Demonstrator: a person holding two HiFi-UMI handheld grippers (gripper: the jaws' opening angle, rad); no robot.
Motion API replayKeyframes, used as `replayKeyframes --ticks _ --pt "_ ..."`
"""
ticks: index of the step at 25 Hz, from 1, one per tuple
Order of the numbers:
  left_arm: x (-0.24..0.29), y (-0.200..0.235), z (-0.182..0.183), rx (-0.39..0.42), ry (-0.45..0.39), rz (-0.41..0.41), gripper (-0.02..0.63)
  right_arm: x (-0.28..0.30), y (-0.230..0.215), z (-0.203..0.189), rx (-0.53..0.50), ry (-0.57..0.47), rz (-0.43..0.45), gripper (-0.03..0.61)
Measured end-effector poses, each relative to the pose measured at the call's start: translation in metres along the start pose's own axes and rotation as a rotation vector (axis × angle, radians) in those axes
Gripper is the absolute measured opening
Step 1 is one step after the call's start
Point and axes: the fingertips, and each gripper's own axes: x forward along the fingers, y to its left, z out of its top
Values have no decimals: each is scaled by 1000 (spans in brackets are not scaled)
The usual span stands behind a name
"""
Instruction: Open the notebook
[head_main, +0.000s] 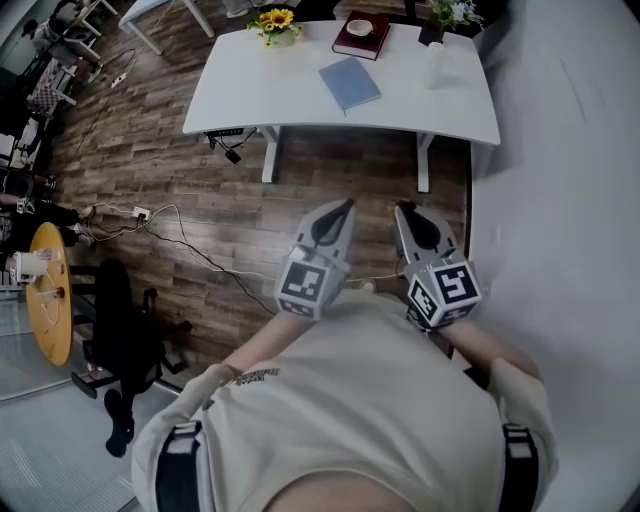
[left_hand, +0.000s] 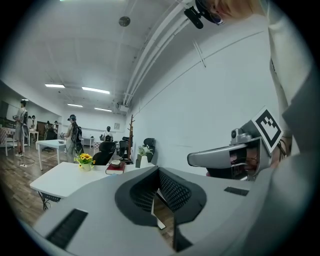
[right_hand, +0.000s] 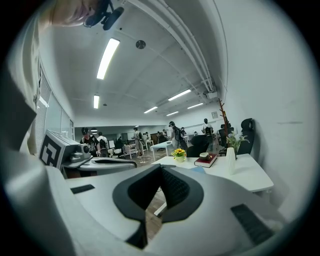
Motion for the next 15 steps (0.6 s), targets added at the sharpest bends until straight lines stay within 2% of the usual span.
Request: replayKeyframes --ticks 5,15 --pt "9 -1 -2 -10 -5 34 0 2 -9 -4 6 10 20 3" --pt "38 4 -5 -11 -11 45 0 23 -32 -2 -28 -3 41 3"
